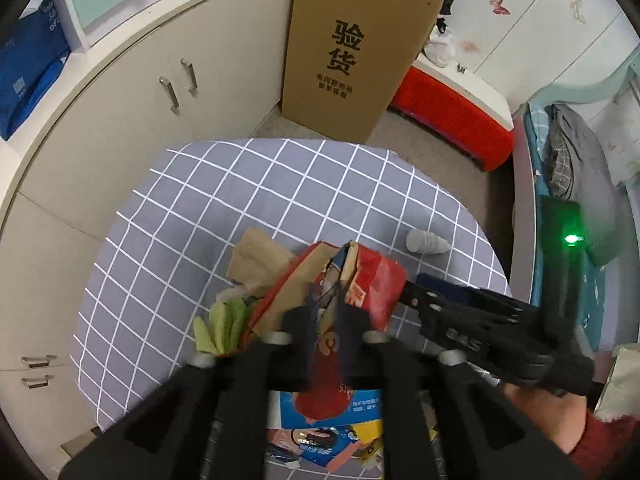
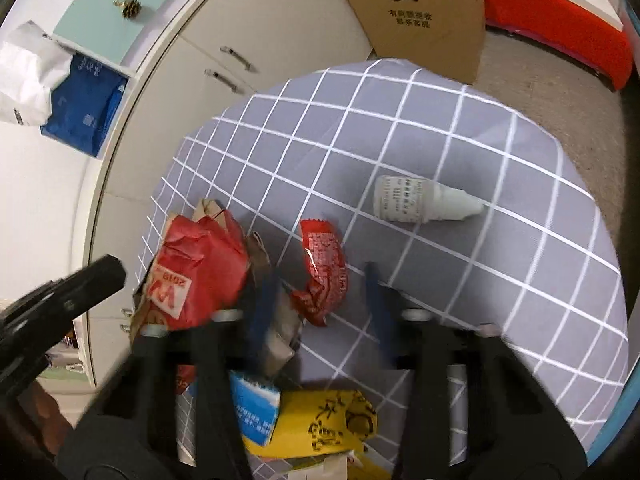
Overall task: Collect trash
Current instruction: 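Grasp the red bread bag with the left tool while the right tool grasps the small red snack packet, then carry both items over the blue bucket and open both tools to drop them, then move both open tools back over the table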
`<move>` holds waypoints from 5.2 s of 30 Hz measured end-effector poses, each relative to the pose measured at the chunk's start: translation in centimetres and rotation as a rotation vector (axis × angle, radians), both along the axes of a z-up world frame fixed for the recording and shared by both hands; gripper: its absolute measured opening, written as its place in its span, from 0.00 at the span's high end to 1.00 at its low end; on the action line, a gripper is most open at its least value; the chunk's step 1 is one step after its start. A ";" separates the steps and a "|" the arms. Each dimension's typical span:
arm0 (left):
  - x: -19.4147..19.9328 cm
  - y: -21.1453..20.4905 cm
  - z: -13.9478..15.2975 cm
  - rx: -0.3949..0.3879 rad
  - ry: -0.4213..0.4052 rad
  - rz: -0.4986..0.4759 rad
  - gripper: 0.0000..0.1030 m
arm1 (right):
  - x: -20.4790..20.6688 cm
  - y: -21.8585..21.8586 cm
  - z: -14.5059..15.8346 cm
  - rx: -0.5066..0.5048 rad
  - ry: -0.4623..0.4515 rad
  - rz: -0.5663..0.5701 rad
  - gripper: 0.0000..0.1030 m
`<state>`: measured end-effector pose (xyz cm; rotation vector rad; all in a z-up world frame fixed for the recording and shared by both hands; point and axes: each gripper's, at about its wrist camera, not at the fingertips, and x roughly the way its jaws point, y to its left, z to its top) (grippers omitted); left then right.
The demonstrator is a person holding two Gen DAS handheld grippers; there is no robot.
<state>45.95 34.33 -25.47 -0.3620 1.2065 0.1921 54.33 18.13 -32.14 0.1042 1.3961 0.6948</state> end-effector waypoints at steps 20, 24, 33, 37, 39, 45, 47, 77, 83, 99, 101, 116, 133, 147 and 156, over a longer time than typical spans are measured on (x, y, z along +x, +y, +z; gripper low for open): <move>4.2 -4.9 -2.9 0.231 0.155 -0.172 0.50 | 0.0 -6.7 0.8 0.082 0.010 -0.104 0.89; 3.4 -3.7 -1.6 0.218 0.130 -0.140 0.53 | -0.3 -6.6 1.3 0.113 0.014 -0.089 0.89; 0.5 -2.8 2.1 0.217 0.097 -0.035 1.00 | -1.2 -6.8 3.5 0.174 -0.007 -0.032 0.89; -0.2 -2.5 1.8 0.169 0.092 0.027 0.97 | -1.5 -7.9 3.7 0.184 0.002 -0.022 0.89; -0.1 -2.7 1.6 0.149 0.091 0.035 0.71 | -1.7 -8.3 4.0 0.181 -0.012 -0.011 0.89; 2.1 -6.4 0.5 0.272 0.098 -0.072 0.32 | -1.3 -10.2 4.0 0.178 -0.024 -0.049 0.89; 3.4 -7.3 -1.0 0.308 0.145 -0.118 0.32 | -1.0 -10.6 3.8 0.178 -0.024 -0.062 0.89; -0.9 -7.9 9.3 0.267 -0.075 0.009 0.59 | -3.2 -11.7 7.4 0.285 -0.060 -0.018 0.89; 1.5 -18.4 8.0 0.201 -0.089 -0.141 0.59 | -3.5 -21.4 7.5 0.265 -0.075 -0.122 0.89; 5.3 -43.9 -4.1 -0.026 0.045 -0.432 0.59 | -6.8 -47.3 -1.8 -0.034 0.020 -0.410 0.89; 5.6 -44.8 -5.9 -0.086 0.067 -0.398 0.59 | -6.8 -48.9 -3.4 -0.027 0.062 -0.448 0.88; 6.3 -49.7 -14.7 -0.149 0.223 -0.384 0.57 | -7.5 -53.8 -8.1 -0.032 0.178 -0.532 0.51; 7.2 -53.4 -22.6 -0.223 0.373 -0.337 0.54 | -9.1 -57.9 -10.7 -0.037 0.222 -0.618 0.49; 6.7 -52.7 -23.2 -0.219 0.440 -0.305 0.24 | -9.2 -58.1 -10.1 -0.032 0.224 -0.627 0.49; 5.5 -49.8 -18.7 -0.193 0.353 -0.298 0.24 | -8.2 -55.2 -7.5 -0.025 0.167 -0.579 0.48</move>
